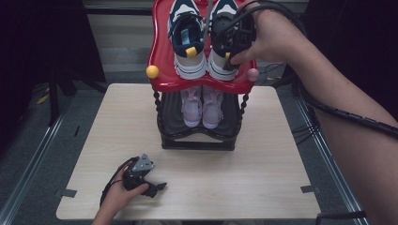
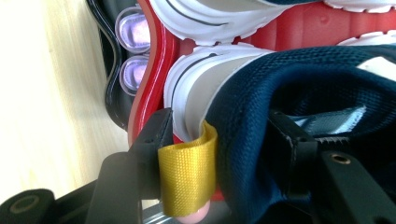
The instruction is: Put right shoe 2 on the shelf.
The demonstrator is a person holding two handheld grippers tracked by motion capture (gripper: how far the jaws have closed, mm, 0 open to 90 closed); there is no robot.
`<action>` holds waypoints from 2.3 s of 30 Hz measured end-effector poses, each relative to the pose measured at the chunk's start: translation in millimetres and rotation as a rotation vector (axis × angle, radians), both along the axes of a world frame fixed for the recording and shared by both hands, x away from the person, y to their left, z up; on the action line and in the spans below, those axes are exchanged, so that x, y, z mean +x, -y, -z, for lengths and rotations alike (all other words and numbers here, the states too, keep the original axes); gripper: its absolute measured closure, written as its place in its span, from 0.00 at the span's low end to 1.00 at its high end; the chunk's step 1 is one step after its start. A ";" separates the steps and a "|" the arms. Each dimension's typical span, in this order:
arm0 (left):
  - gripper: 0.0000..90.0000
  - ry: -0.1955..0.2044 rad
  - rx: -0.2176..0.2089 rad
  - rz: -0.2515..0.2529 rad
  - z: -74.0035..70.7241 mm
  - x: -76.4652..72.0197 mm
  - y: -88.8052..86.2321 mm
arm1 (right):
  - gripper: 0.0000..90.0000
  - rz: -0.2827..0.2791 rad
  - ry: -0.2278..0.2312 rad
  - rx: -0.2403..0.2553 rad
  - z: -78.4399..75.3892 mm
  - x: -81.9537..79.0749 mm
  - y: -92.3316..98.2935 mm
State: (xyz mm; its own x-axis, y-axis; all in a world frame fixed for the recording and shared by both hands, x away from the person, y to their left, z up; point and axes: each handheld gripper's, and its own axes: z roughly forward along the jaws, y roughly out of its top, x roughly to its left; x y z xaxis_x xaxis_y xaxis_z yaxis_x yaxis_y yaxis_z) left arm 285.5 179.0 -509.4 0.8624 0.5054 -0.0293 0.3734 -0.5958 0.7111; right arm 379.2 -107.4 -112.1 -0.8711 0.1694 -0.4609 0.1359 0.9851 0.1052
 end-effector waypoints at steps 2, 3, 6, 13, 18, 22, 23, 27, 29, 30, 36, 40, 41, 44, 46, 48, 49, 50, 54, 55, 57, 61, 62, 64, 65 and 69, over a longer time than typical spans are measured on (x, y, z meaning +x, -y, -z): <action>0.04 0.000 0.000 0.000 0.0 0.0 0.0 | 0.49 0.010 -0.003 0.005 -2.1 -0.9 1.6; 0.04 0.000 0.000 0.000 0.0 0.0 0.0 | 0.47 0.024 -0.003 0.008 -3.1 -1.6 2.1; 0.04 0.000 0.000 0.000 0.0 0.0 0.0 | 0.44 0.027 -0.007 0.034 -7.3 -2.4 5.2; 0.04 0.002 0.001 -0.001 0.0 0.0 0.0 | 0.36 0.072 -0.031 0.099 -16.3 -5.2 13.4; 0.04 -0.001 -0.001 0.002 0.0 0.1 -0.1 | 0.31 0.115 -0.056 0.122 -22.1 -6.8 19.1; 0.04 0.000 -0.001 0.002 0.0 0.2 -0.1 | 0.29 0.135 -0.085 0.137 -26.2 -7.7 24.2; 0.04 -0.001 -0.001 0.002 0.0 0.1 -0.1 | 0.29 0.145 -0.092 0.138 -26.4 -8.1 25.0; 0.04 -0.002 -0.002 0.003 0.0 0.1 -0.1 | 0.27 0.164 -0.126 0.140 -26.4 -8.4 28.4; 0.04 -0.002 -0.002 0.002 0.0 0.1 -0.1 | 0.26 0.171 -0.143 0.143 -26.4 -9.1 29.6; 0.04 -0.001 -0.002 0.003 0.0 0.2 -0.1 | 0.25 0.171 -0.155 0.147 -26.1 -8.8 30.4; 0.04 -0.002 -0.002 0.003 -0.1 0.2 -0.2 | 0.22 0.196 -0.214 0.143 -26.5 -9.6 34.3; 0.04 -0.002 -0.002 0.002 0.0 0.1 -0.1 | 0.21 0.200 -0.231 0.138 -25.9 -9.7 36.7; 0.04 -0.002 -0.002 0.002 0.0 0.1 -0.1 | 0.21 0.200 -0.237 0.136 -25.7 -9.6 37.0; 0.04 -0.002 -0.002 0.002 0.0 0.1 -0.1 | 0.22 0.203 -0.272 0.125 -24.5 -10.1 37.9; 0.04 -0.001 -0.002 0.003 0.0 0.2 -0.1 | 0.22 0.206 -0.285 0.122 -23.7 -10.7 38.2; 0.04 -0.002 -0.002 0.002 -0.1 0.1 -0.1 | 0.22 0.200 -0.300 0.115 -23.0 -11.0 39.0; 0.04 -0.002 -0.002 0.002 0.0 0.1 -0.1 | 0.22 0.201 -0.305 0.114 -22.4 -11.3 39.3; 0.04 -0.002 -0.002 0.002 0.0 0.1 -0.1 | 0.22 0.201 -0.313 0.107 -22.3 -11.3 39.8; 0.04 -0.002 -0.002 0.002 0.0 0.1 -0.1 | 0.22 0.203 -0.340 0.101 -19.3 -12.6 42.0; 0.04 -0.002 -0.002 0.002 0.0 0.1 -0.1 | 0.22 0.201 -0.343 0.098 -18.8 -13.0 42.3; 0.04 -0.002 -0.002 0.002 0.0 0.1 -0.1 | 0.22 0.200 -0.352 0.096 -17.5 -14.0 43.4; 0.04 -0.001 -0.002 0.002 0.0 0.1 -0.1 | 0.23 0.199 -0.370 0.098 -14.8 -17.0 46.5; 0.04 -0.001 -0.002 0.002 0.0 0.1 -0.1 | 0.23 0.201 -0.370 0.102 -13.8 -18.1 47.9; 0.04 -0.001 -0.002 0.002 0.0 0.1 -0.1 | 0.23 0.206 -0.375 0.104 -12.7 -20.9 51.2; 0.04 -0.001 -0.002 0.002 -0.1 0.1 -0.1 | 0.23 0.206 -0.375 0.104 -12.5 -22.0 52.2; 0.04 -0.001 -0.002 0.002 0.0 0.2 -0.1 | 0.23 0.216 -0.383 0.091 -11.2 -28.4 60.0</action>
State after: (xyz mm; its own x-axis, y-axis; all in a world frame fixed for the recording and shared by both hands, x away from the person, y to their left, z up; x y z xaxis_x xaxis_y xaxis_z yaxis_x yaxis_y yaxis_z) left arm 285.7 179.1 -509.3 0.8636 0.5032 -0.0315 0.3729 -0.5954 0.7116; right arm 350.8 -167.4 -100.9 -0.9161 0.3913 -0.0871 0.3838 0.9189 0.0918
